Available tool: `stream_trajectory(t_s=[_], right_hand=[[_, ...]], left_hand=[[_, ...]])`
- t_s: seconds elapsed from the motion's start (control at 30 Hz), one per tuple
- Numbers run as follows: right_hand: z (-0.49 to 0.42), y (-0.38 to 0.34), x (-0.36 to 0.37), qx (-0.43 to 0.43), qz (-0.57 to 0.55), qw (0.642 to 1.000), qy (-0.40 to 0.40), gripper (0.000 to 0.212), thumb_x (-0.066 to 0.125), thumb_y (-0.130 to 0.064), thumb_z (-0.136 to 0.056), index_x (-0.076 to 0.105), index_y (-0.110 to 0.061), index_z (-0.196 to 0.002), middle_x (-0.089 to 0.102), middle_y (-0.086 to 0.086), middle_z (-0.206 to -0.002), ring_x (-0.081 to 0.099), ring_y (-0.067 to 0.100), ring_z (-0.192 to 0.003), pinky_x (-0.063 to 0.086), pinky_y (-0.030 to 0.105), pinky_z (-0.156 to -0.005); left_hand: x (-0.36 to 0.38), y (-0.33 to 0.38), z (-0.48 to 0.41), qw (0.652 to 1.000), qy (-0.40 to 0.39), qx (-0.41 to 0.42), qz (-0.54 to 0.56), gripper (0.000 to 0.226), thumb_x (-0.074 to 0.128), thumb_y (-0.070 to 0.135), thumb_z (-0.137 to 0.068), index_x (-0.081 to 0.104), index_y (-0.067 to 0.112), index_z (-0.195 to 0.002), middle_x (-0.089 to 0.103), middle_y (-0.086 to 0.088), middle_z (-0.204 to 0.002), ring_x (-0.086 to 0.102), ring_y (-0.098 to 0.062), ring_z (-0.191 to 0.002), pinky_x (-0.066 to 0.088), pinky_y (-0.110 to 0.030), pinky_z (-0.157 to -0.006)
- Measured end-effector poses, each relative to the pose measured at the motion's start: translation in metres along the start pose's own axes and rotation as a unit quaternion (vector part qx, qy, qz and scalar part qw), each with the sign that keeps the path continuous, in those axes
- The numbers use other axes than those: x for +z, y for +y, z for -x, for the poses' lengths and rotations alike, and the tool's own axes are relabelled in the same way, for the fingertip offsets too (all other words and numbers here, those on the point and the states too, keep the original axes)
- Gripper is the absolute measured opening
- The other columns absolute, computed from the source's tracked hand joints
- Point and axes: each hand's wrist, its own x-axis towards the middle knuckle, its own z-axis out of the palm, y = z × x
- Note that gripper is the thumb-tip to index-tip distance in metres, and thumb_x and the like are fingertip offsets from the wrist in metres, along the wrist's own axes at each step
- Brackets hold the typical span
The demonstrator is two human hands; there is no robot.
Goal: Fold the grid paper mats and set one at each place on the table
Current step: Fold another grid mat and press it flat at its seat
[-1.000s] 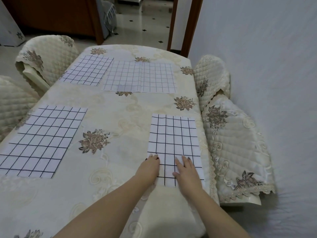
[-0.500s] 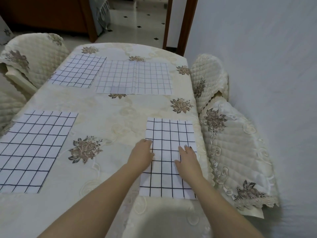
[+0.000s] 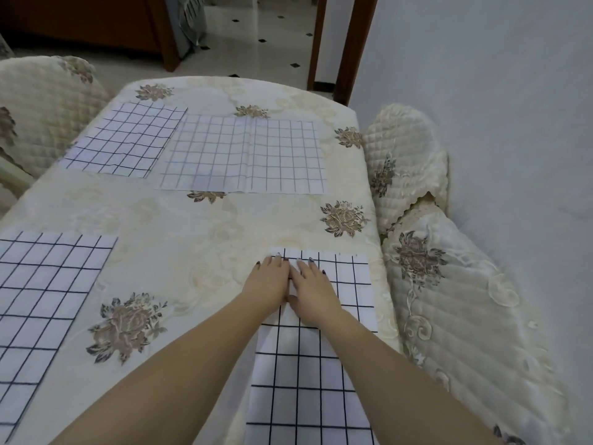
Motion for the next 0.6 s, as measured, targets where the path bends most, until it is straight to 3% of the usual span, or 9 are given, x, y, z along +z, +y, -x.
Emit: stream_trajectory(t_s=[0.13,0.27,0.6], right_hand=[[-0.007,0.011,0.004,-0.002,-0.017,1.0,-0.018,0.074,0.046,-0.05,-0.093,0.009,-0.027,-0.153,-0.002,-0.001,-0.162,-0.004,0.023,-0.149,0.004,0.046,-0.12],[-0.004,0.033,-0.002,0.015,-0.006,1.0,-0.014,0.082,0.05,-0.057,-0.088,0.007,-0.029,-0.152,-0.006,0.0,-0.162,-0.006,0.022,-0.149,0.005,0.044,-0.12],[0.019,0.088,-0.024,0.117,-0.064,0.991,-0.011,0.089,0.062,-0.047,-0.086,0.008,-0.025,-0.153,-0.003,0.003,-0.162,-0.002,0.021,-0.149,0.013,0.037,-0.119]], left_hand=[[0.003,-0.004,-0.007,0.998,-0.039,-0.006,-0.049,0.074,0.065,0.035,-0.086,0.03,0.009,-0.145,0.022,-0.013,-0.157,0.019,-0.029,-0.146,0.025,-0.043,-0.116],[0.005,-0.006,-0.009,0.997,-0.038,-0.004,-0.062,0.074,0.07,0.033,-0.083,0.033,0.008,-0.142,0.024,-0.013,-0.156,0.021,-0.029,-0.145,0.027,-0.044,-0.115],[0.006,-0.011,-0.003,0.999,-0.035,0.0,-0.024,0.074,0.071,0.03,-0.083,0.032,0.012,-0.143,0.021,-0.008,-0.157,0.013,-0.024,-0.148,0.024,-0.047,-0.116]])
